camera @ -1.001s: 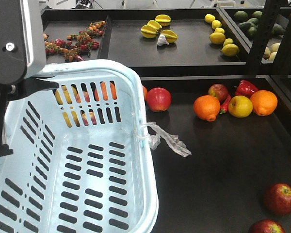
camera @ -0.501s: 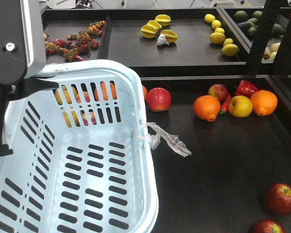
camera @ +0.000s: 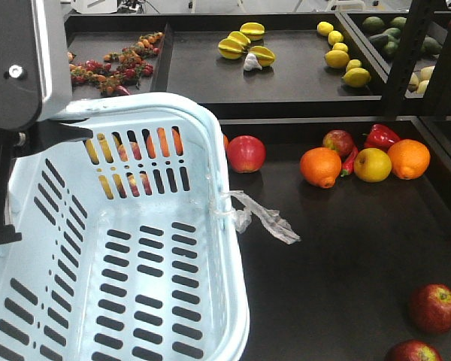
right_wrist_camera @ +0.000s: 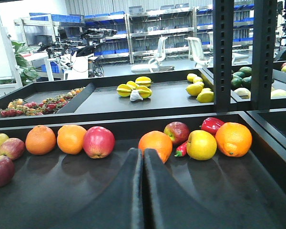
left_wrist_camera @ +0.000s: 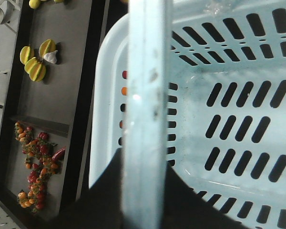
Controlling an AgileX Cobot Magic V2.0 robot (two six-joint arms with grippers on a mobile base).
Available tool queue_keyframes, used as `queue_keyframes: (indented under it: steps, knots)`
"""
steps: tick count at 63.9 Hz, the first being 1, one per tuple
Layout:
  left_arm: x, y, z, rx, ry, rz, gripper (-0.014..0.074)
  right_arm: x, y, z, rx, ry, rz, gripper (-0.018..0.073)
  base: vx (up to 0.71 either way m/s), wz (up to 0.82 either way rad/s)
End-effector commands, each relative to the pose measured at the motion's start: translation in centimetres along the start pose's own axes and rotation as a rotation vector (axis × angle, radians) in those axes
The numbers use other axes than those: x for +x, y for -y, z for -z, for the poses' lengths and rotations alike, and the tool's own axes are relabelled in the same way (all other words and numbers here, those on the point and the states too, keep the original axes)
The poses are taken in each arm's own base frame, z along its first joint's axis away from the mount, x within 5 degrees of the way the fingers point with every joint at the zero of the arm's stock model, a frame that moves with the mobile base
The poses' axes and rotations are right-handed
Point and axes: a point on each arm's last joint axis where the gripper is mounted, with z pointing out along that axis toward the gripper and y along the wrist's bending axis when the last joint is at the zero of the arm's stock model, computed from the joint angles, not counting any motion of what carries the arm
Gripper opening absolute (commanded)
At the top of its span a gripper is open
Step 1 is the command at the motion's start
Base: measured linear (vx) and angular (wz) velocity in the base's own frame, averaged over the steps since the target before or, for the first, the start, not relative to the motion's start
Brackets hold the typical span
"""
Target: Pick three apples into basket with both arms
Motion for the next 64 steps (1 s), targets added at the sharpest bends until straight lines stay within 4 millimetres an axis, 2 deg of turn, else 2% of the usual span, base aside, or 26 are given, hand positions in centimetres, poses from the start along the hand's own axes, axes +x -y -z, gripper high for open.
queue_keyframes:
  steps: [1,9,17,29,39,52,64]
  knots:
    - [-0.9,-0.8,1.3,-0.071,0.111,0.034,-0.0006,-0.2,0.0,0.0,-0.006,0.067,0.012,-0.0009,0.0,0.0]
    - [-1.4,-0.6,0.2,-0.025,0.115,0.055,-0.0006,-0.2,0.0,0.0,-0.006,0.067,0.012,-0.0009,0.0,0.0]
    - [-1.9,-0.6,-2.1,0.013,0.091,0.053,-0.0006,-0.2,0.0,0.0,-0.006,0.067,0.012,-0.0009,0.0,0.0]
    - [-3.2,-0.8,-6.6,0.039,0.102,0.059,-0.0006,-0.2,0.0,0.0,-0.006,0.067,0.012,-0.0009,0.0,0.0]
    - [-4.2,-0.8,-11.2,0.039,0.109,0.049,-0.0006,-0.2,0.0,0.0,-0.006,0.067,0.012,-0.0009,0.0,0.0]
    - [-4.6,0.0,-16.5,0.06,0.096,0.021,-0.0006,-0.2,0.0,0.0,-0.006,0.067,0.012,-0.0009,0.0,0.0]
    - [-5.0,0.6,-20.5,0.046,0.115,0.012,-0.0006,-0.2,0.0,0.0,-0.006,0.065,0.012,-0.0009,0.0,0.0]
